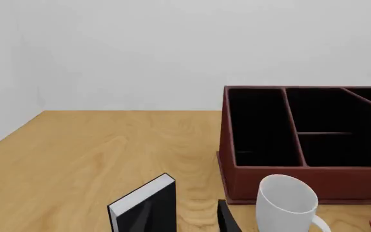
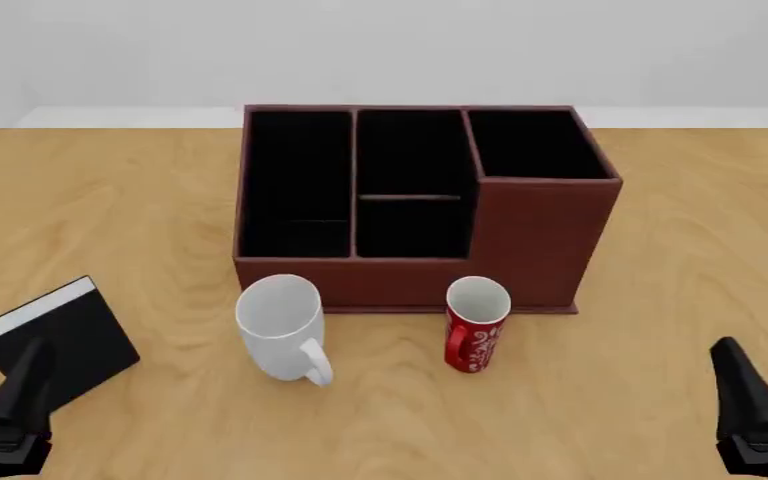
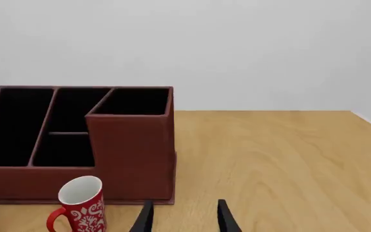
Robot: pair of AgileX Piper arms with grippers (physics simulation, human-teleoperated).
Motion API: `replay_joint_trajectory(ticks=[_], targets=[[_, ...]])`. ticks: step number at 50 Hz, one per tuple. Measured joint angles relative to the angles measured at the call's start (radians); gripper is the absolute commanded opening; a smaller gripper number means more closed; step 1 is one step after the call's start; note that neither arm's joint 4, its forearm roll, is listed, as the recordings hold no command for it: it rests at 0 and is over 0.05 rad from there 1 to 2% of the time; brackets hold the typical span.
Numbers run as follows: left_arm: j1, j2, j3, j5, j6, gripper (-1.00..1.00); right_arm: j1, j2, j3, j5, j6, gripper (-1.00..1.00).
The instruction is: Pick up the white mug and place it to the right of the caddy.
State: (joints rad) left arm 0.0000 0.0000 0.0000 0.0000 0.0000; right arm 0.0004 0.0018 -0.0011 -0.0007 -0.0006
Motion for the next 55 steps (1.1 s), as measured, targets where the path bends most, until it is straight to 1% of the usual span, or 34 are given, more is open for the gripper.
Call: replay_joint_trajectory(ticks=[19,31,42,55], targets=[[0.0,0.0,0.0,0.0,0.0,1.0,0.006,0.001,-0.007,-0.003,0.0,1.0],[0.0,0.0,0.0,0.0,0.0,1.0,0.024,0.002,-0.068,0.035,-0.011,1.0],[0.0,0.0,0.0,0.0,0.0,1.0,0.066,0.027,-0.207,0.117,-0.05,1.0],[0.0,0.0,0.0,0.0,0.0,1.0,0.146,0.121,-0.38,0.183,-0.095,1.0]])
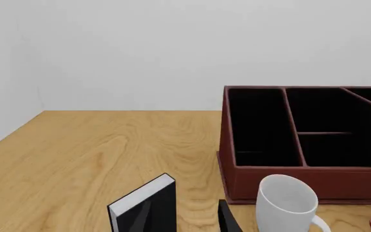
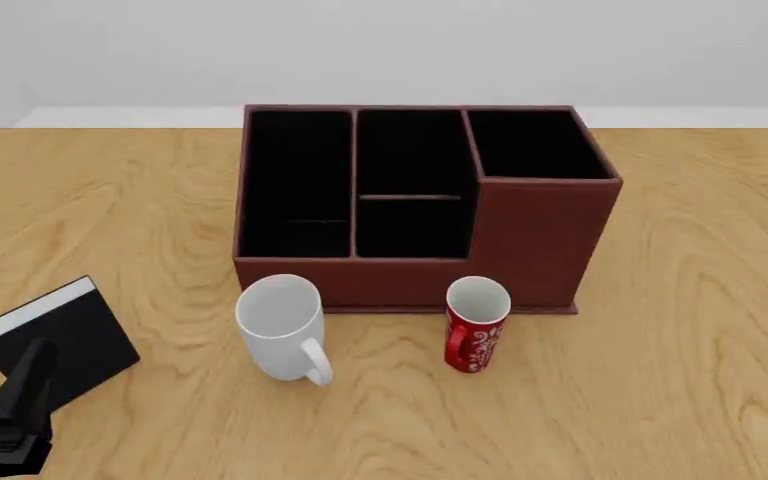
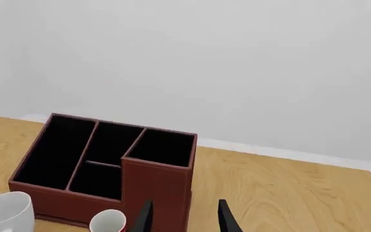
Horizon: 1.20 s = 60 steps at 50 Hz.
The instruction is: Pick up the white mug and place it to the right of the caddy.
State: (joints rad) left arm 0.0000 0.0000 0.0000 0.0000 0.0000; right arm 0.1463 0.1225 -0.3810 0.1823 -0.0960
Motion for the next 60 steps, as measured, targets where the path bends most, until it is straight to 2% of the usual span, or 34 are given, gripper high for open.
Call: replay_joint_trajectory(ticks=[25,40,60], targets=[[0.0,0.0,0.0,0.0,0.0,1.0,0.184,0.275,-0.261,0.126,-0.08,1.0],[0.0,0.0,0.0,0.0,0.0,1.0,0.295,0.462,-0.354,0.151,-0.137,1.0],[0.0,0.0,0.0,0.0,0.0,1.0,0.42,0.688,-0.445,0.167,-0.162,1.0]])
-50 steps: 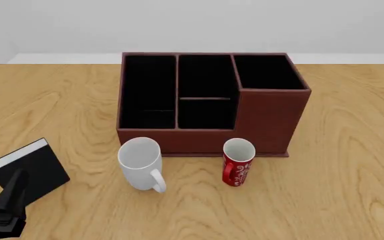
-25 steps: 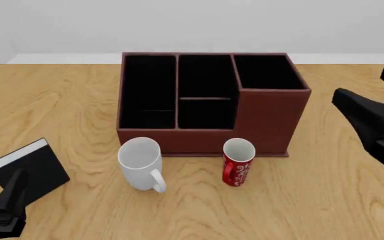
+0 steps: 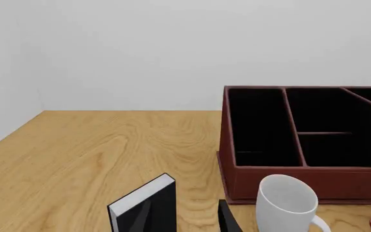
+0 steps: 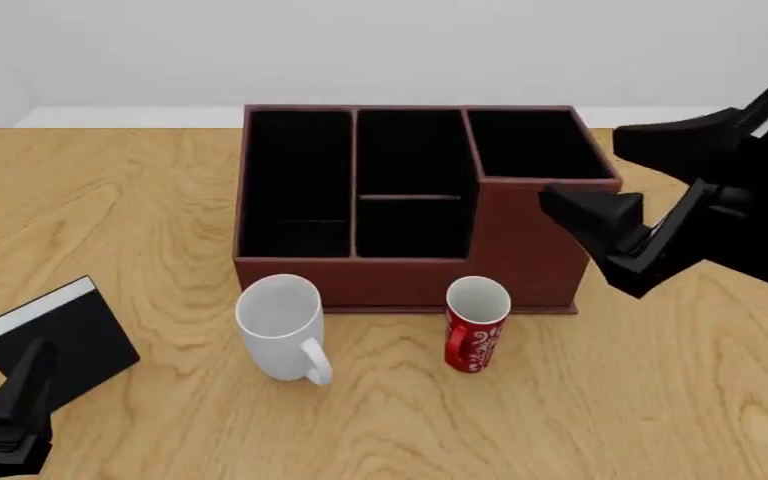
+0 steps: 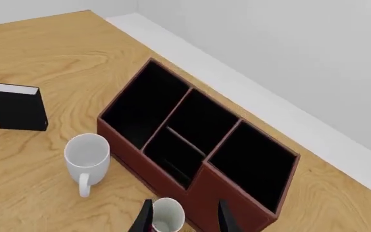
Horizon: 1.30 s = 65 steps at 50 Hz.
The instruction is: Pick up the white mug and place it to the right of the caddy.
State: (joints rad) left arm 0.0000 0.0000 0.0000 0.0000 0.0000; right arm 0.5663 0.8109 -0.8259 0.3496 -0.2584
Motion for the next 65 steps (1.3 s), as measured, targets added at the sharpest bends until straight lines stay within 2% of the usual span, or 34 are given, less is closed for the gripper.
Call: replay_joint_trajectory(ticks=[24,50,57,65], targets=[[0.0,0.0,0.0,0.0,0.0,1.0,0.144,0.229,-0.058,-0.032,0.024,1.0],[0.0,0.0,0.0,0.0,0.0,1.0,0.276,0.41,-0.132,-0.059,0.011,1.0],[0.0,0.0,0.0,0.0,0.0,1.0,0.312,0.462,-0.159,-0.072,0.028,1.0],[0.0,0.0,0.0,0.0,0.0,1.0,0.359,0.537,-0.195,-0.086,0.075,1.0]])
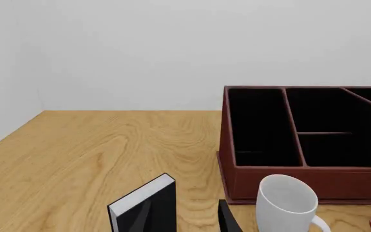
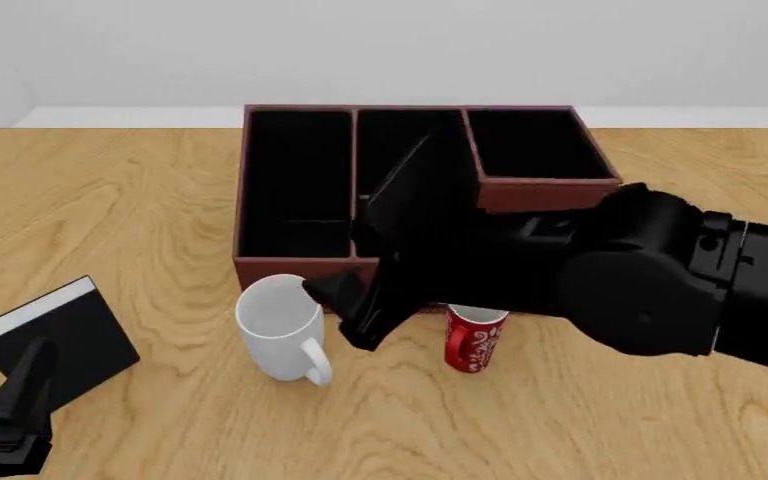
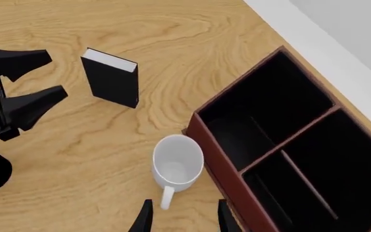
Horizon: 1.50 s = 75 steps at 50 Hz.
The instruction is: Pick up the white mug and place it to the right of the caddy.
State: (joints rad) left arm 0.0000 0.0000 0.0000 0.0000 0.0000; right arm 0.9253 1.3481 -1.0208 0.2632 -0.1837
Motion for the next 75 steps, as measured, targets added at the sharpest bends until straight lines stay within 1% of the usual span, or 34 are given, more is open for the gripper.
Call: replay_joint_trajectory(ticks=[12,21,41,62,75], targets=[[0.0,0.0,0.0,0.0,0.0,1.0,0.049,0.094,-0.034,-0.014,0.06,1.0],[0.0,0.0,0.0,0.0,0.0,1.0,0.057,0.135,-0.034,-0.027,0.085,1.0],[0.0,0.0,0.0,0.0,0.0,1.0,0.034,0.163,0.005,-0.059,0.117,1.0],[0.0,0.0,0.0,0.0,0.0,1.0,0.04,0.213,0.013,-0.088,0.154,1.0],[0.0,0.0,0.0,0.0,0.0,1.0,0.036,0.229,0.029,-0.107,0.166,1.0]])
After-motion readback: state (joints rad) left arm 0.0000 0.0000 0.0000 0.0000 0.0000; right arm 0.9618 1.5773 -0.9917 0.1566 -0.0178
